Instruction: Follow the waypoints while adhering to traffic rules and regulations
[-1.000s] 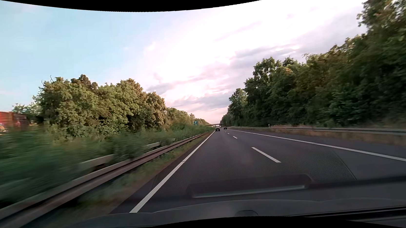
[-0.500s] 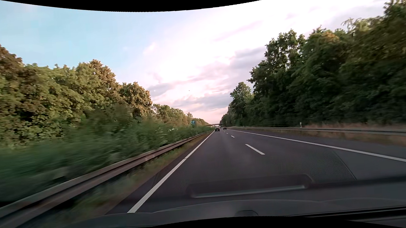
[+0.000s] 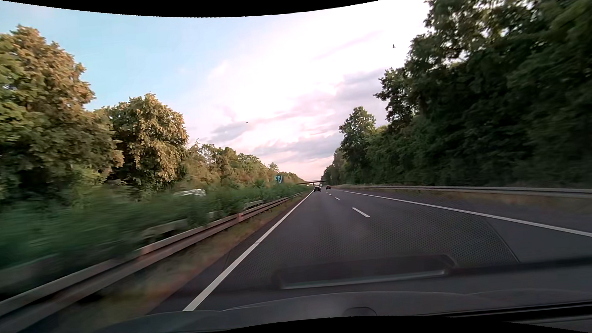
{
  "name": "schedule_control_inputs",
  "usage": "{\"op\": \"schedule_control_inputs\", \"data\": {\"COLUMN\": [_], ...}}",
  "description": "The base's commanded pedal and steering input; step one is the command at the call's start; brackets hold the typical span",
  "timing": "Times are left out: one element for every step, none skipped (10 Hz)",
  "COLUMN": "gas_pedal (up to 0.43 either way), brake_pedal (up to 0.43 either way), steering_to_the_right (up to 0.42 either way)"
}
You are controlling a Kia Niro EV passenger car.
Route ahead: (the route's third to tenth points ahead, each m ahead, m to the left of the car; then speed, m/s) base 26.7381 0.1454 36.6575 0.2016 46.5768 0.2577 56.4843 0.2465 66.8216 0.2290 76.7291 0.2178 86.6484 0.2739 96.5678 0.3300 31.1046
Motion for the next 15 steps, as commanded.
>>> {"op": "schedule_control_inputs", "data": {"gas_pedal": [0.398, 0.398, 0.398, 0.390, 0.378, 0.358, 0.358, 0.339, 0.319, 0.299, 0.299, 0.299, 0.299, 0.299, 0.299], "brake_pedal": [0.000, 0.000, 0.000, 0.000, 0.000, 0.000, 0.000, 0.000, 0.000, 0.000, 0.000, 0.000, 0.000, 0.000, 0.000], "steering_to_the_right": [-0.003, -0.003, -0.003, -0.003, -0.003, -0.003, -0.003, -0.003, -0.003, -0.003, -0.003, -0.004, -0.004, -0.003, -0.003]}}
